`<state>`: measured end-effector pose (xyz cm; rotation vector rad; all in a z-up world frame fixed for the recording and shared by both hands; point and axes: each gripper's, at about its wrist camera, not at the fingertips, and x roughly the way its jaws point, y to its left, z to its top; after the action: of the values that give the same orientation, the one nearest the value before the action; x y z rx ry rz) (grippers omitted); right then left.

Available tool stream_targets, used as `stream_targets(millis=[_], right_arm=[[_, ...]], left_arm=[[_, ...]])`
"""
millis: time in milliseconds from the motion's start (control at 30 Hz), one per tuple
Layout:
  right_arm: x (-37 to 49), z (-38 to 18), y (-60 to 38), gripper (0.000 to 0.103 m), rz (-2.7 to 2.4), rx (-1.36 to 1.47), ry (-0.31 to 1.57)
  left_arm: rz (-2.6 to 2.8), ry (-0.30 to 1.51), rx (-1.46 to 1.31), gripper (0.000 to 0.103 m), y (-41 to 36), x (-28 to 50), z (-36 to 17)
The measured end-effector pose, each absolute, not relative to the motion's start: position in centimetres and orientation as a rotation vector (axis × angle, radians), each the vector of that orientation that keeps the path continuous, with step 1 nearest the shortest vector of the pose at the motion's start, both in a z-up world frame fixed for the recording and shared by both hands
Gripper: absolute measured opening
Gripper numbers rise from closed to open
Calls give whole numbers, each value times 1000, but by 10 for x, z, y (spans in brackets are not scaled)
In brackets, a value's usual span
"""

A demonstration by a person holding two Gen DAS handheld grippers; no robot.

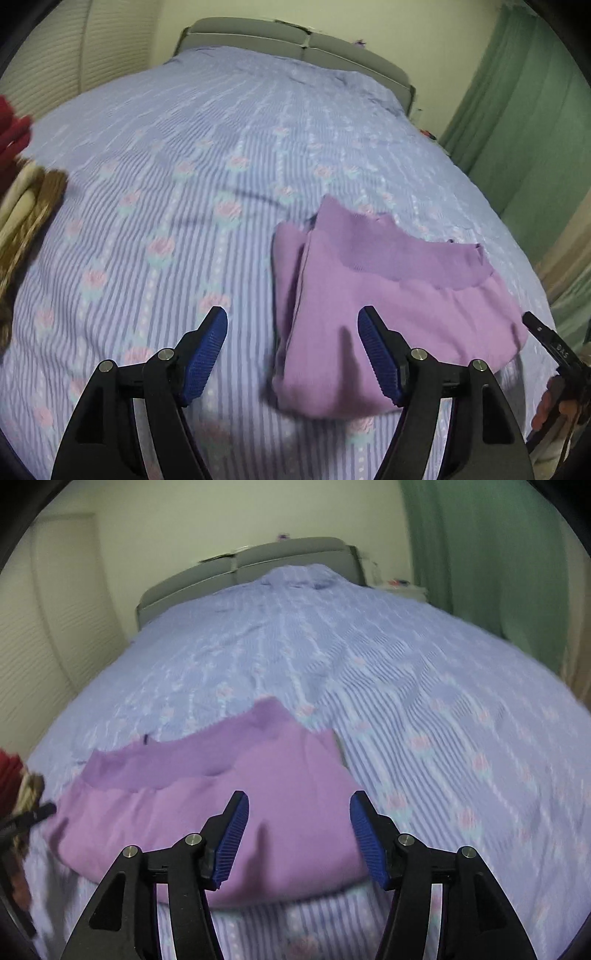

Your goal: Fold small clothes

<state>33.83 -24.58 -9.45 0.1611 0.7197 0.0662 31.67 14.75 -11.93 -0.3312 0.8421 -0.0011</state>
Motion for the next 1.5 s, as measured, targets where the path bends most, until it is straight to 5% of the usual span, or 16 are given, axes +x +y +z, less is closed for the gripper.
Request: stream_targets(millis=[233,367,533,733,967,1500], right_arm=[[324,-104,-261,58,-25,182,728],[323,-113,-270,68,-57,239,735],[326,-121,-271,58,-50,292,750],[327,-131,-264,57,-123,229,808],[301,-103,-249,59,-125,182,738],[272,-88,-140,59,210,121,701]], left_arm=[[4,881,-376,71,140,303,-137],[-29,895,-406,37,134,304,-144],[2,864,-442,26,141,293,-137],[0,875,-473,27,147,291,-151],[-63,834,-373,64,157,276,-131],[-277,825,-739,63,160,250,-165]])
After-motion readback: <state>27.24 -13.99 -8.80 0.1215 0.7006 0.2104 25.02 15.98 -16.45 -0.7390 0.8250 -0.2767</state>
